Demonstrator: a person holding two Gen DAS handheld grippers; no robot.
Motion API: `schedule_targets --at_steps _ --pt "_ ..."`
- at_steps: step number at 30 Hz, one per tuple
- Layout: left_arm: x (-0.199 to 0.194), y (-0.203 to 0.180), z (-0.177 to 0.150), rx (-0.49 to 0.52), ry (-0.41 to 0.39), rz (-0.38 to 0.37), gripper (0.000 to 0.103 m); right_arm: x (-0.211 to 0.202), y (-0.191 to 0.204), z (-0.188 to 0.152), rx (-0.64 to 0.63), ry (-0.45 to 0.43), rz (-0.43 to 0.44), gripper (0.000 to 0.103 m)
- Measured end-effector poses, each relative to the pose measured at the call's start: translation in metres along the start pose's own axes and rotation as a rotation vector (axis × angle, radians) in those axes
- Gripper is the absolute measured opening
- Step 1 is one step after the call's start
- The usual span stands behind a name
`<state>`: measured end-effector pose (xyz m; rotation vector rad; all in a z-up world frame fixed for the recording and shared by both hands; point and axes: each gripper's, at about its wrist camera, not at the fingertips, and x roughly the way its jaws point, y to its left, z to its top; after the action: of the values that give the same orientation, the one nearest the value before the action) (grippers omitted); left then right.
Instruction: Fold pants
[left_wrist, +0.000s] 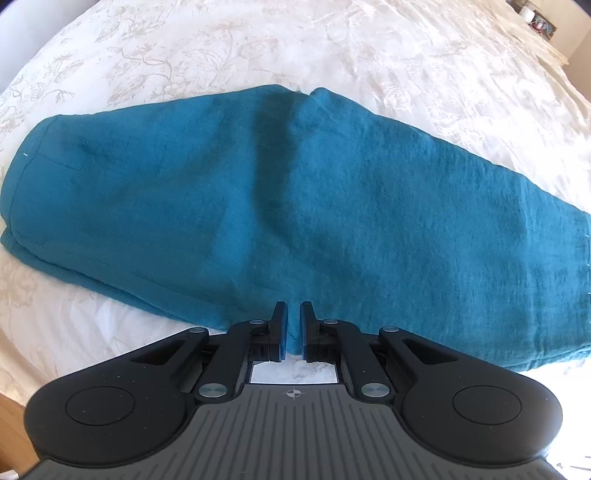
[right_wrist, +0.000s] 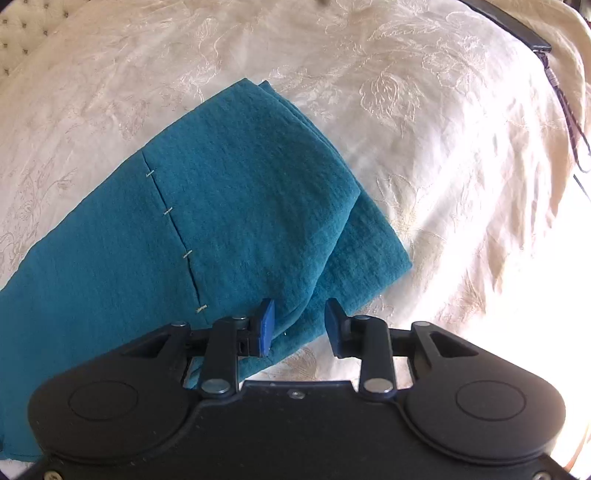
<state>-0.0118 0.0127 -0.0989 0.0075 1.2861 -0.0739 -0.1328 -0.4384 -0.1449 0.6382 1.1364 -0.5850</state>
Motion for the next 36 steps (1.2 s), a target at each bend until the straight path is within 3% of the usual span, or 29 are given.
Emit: schedule_targets --at_steps 1,3,4,7,10,14,21,22,23,25,28,36 --pt "-0.001 -0.004 -0.003 -0.006 0.0 0.004 0.008 0.002 -0.003 0.003 0.001 0.003 0.017 0.043" --pt "0.001 -0.013 -0.006 -0.011 0.002 0.012 0.008 -0.002 -0.005 0.007 -0.003 -0.003 0.06 0.029" --pt "0.002 -0.017 -0.008 -0.01 0.006 0.016 0.008 -0.007 -0.005 0.009 -0.009 -0.01 0.087 0.017" --pt "0.003 -0.03 -0.01 0.004 0.012 0.024 0.008 -0.047 -0.004 0.012 -0.051 -0.08 0.197 0.016" --pt "0.004 -0.042 -0.009 0.025 0.009 0.023 0.008 -0.071 -0.013 0.01 -0.064 -0.113 0.21 0.023" --pt "0.008 -0.059 -0.005 0.063 0.002 0.014 0.008 -0.056 -0.032 0.011 -0.106 -0.048 0.078 0.025" --pt "0.005 -0.073 -0.001 0.086 -0.006 0.014 0.008 -0.044 -0.049 0.026 -0.094 -0.058 0.055 0.026" --pt "0.005 -0.074 0.0 0.084 -0.008 0.017 0.008 -0.041 -0.045 0.03 -0.118 -0.066 0.056 0.03" --pt "0.004 -0.074 0.0 0.081 -0.01 0.022 0.008 -0.037 -0.041 0.035 -0.142 -0.072 0.064 0.042" --pt "0.003 -0.075 0.0 0.069 -0.011 0.026 0.008 -0.028 -0.035 0.043 -0.188 -0.07 0.073 0.057" --pt "0.001 -0.073 -0.002 0.053 -0.011 0.037 0.008 -0.012 -0.031 0.049 -0.244 -0.047 0.05 0.057" --pt "0.002 -0.066 -0.012 0.014 0.016 0.067 0.008 -0.012 -0.046 0.034 -0.227 0.003 0.153 0.055"
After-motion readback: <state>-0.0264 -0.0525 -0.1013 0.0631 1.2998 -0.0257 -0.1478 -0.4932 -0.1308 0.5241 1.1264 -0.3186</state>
